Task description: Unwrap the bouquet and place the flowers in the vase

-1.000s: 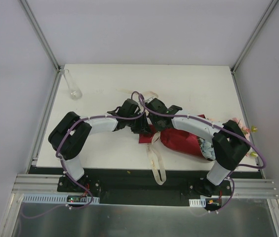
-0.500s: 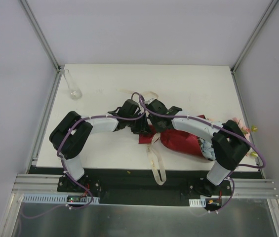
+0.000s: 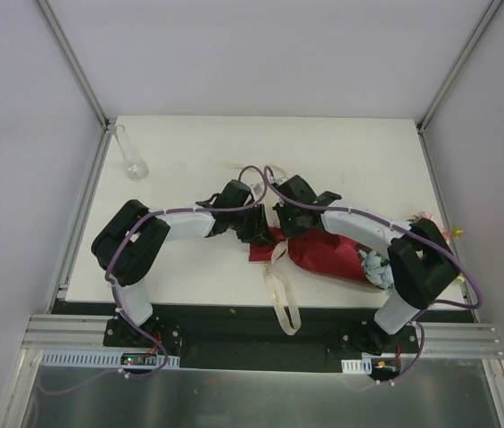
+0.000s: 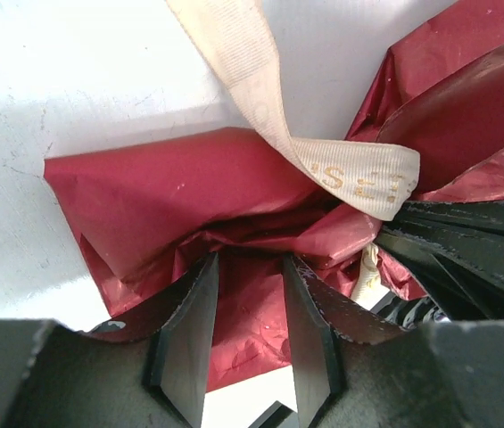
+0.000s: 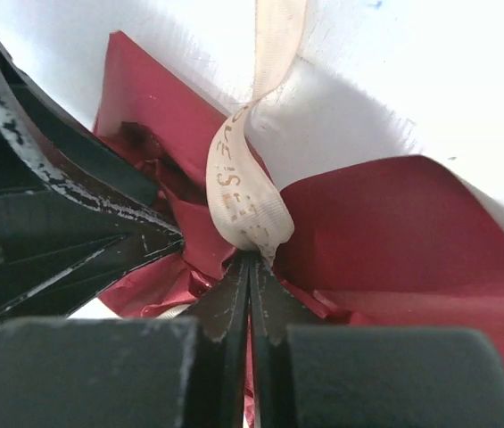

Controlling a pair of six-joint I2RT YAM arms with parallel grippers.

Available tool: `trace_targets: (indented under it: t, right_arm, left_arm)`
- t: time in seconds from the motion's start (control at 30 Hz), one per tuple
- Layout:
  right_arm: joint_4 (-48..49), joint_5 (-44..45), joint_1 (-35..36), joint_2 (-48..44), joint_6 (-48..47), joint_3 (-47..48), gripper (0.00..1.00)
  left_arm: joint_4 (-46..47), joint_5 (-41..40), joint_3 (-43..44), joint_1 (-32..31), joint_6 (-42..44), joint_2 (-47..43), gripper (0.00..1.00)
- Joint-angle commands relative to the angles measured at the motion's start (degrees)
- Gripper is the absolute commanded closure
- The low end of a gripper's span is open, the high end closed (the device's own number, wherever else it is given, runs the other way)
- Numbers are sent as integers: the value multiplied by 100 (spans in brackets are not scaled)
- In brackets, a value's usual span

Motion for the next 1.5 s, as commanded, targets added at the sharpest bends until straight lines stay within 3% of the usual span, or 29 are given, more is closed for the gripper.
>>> trace_targets:
  t: [0.0,0.33,0.5,0.8,0.87,0.97,1.0,1.03,1.1,1.23,1.47]
  right_arm:
    - [765,-1487,-380,-532,926,-446,99]
    - [1854,-3375,-1206,-884,1849,-929,99]
    - [2768,-4220,-1488,-823,2807,-1263,99]
    - [3122,-4556,-1795,-1183,3292,-1123,99]
    - [2894,-4495,-1840,-1245,3143,-974,99]
    - [1596,-3899,-1726,-1420,1916,-537,98]
    - [722,-3401,-1656,-1412,1512,-352,93]
    - [339,-3091,-1438,-1412,803,-228,88]
    - [-381,-2040,-1164,-1421,297,-16,84]
    - [-579,-1392,-715,-1438,-354,-112,74]
    - [-649,-847,-425,-929,-962,2,74]
  left_arm:
    - [209,51,158,-101,117,88,66]
    - [236,34,105,-101,117,124,66]
    - [262,25,70,-101,117,150,66]
    - [288,25,35,-101,143,238,66]
    - [315,33,17,-92,135,264,66]
    - [324,51,-9,-92,135,194,66]
    - [324,51,-1,-92,135,159,66]
    - [324,42,-9,-92,152,98,66]
    - [324,60,-1,-101,152,36,66]
    - [324,95,26,-101,143,18,66]
    - [324,95,-36,-101,91,-17,65]
